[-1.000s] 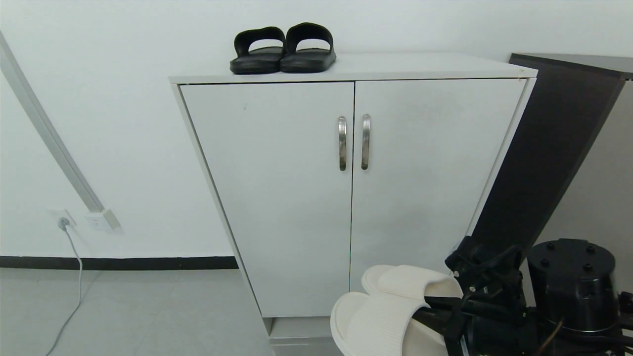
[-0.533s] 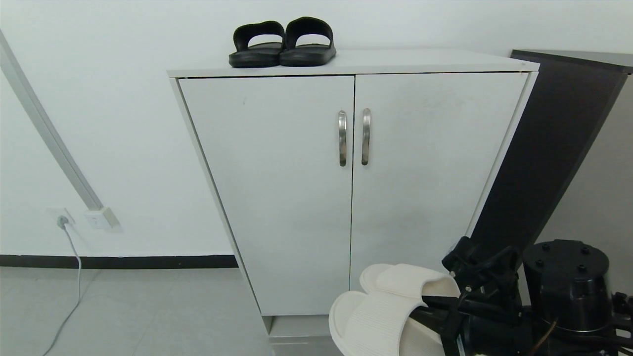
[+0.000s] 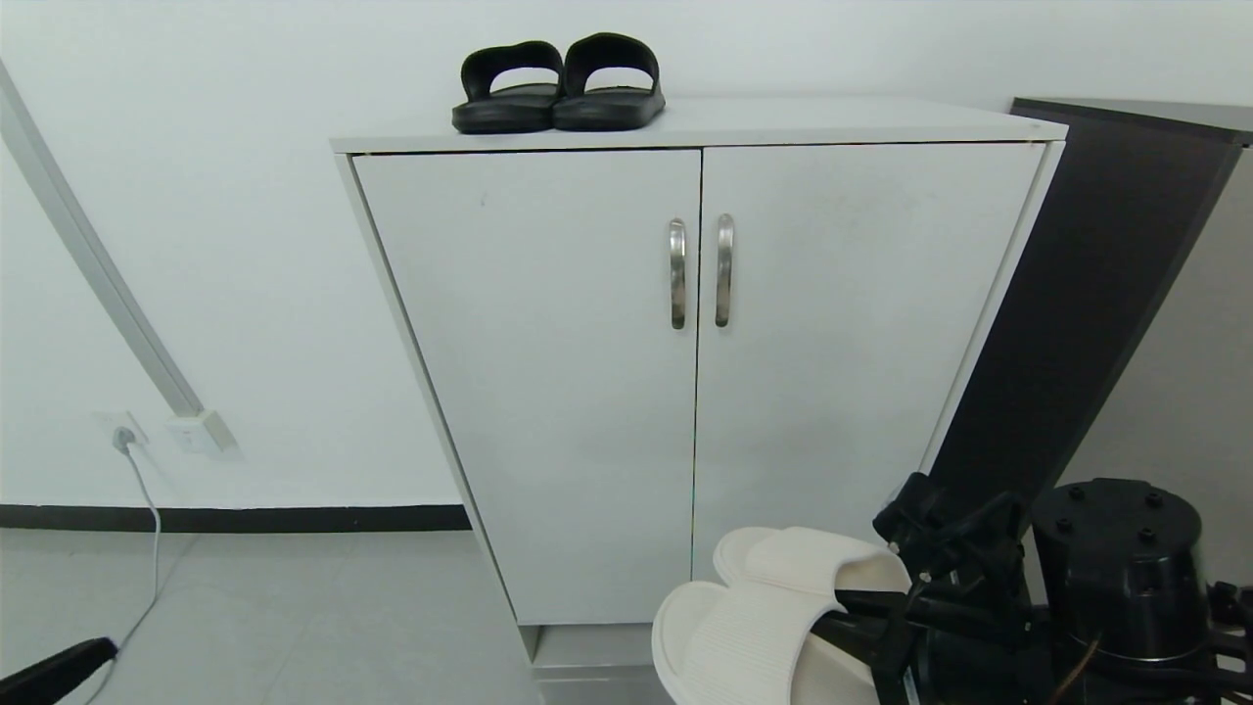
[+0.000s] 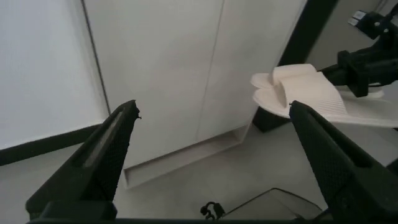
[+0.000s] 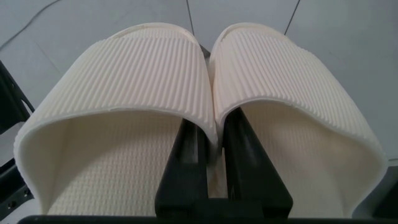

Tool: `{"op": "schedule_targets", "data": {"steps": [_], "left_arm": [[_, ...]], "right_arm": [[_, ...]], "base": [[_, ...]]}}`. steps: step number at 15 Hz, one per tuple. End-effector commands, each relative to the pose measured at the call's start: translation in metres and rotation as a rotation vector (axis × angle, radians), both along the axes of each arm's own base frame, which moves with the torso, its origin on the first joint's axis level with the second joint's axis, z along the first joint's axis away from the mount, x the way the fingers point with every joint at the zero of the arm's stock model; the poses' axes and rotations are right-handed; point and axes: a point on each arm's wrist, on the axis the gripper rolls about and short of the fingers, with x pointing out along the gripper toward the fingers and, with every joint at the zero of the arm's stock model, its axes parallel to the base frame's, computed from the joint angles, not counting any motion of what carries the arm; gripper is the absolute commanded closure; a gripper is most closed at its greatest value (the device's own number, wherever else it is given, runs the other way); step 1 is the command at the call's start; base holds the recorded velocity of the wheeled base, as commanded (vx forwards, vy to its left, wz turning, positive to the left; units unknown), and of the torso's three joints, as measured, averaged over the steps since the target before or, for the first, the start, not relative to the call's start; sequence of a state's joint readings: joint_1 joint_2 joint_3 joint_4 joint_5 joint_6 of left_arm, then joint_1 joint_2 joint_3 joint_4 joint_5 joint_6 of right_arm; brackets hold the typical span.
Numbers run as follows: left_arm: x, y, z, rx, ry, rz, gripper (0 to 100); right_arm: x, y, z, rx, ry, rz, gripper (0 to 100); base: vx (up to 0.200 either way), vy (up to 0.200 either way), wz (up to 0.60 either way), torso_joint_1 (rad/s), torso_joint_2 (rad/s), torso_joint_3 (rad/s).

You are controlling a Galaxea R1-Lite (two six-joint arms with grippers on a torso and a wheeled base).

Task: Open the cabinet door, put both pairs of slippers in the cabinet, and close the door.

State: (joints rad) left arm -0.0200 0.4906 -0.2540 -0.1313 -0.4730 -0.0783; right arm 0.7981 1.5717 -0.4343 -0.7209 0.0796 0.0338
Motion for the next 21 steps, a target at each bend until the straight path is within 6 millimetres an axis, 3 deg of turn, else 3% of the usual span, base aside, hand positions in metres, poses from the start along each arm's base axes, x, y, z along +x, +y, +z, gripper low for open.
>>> {"op": "schedule_targets", "data": {"steps": [1, 4, 6, 11, 14, 17, 21], "left_arm": [[0.041, -0.003, 0.000, -0.020, 0.128, -0.089, 0], [0.068, -0.009, 0.003, -0.025, 0.146, -0.186, 0], [0.077, -0.022, 0.008, -0.018, 0.111, -0.298, 0], [0.128, -0.055, 0.028, 0.001, 0.089, -0.350, 0], [0.157, -0.080, 0.049, -0.063, 0.012, -0.305, 0], [0.176, -0.110, 0.063, -0.085, -0.007, -0.371, 0], [0.188, -0.150, 0.079, -0.132, -0.015, -0.487, 0]], "right_arm": [[0.000, 0.000, -0.001, -0.002, 0.003, 0.001, 100], [0.001, 0.001, -0.003, -0.005, 0.007, 0.001, 100], [0.000, 0.001, -0.001, 0.014, -0.013, 0.006, 100], [-0.006, 0.006, -0.002, 0.020, -0.027, 0.027, 100], [-0.007, 0.006, -0.005, 0.015, -0.017, 0.033, 100], [-0.006, 0.006, -0.006, 0.011, -0.014, 0.033, 100], [-0.005, 0.008, -0.010, -0.002, -0.001, 0.034, 100]], "base": [[0.000, 0.000, 0.00, 0.000, 0.00, 0.000], [0.000, 0.000, 0.00, 0.000, 0.00, 0.000], [0.000, 0.000, 0.00, 0.000, 0.00, 0.000], [0.000, 0.000, 0.00, 0.000, 0.00, 0.000], [0.000, 0.000, 0.00, 0.000, 0.00, 0.000], [0.000, 0.000, 0.00, 0.000, 0.00, 0.000], [0.000, 0.000, 0.00, 0.000, 0.00, 0.000]]}}
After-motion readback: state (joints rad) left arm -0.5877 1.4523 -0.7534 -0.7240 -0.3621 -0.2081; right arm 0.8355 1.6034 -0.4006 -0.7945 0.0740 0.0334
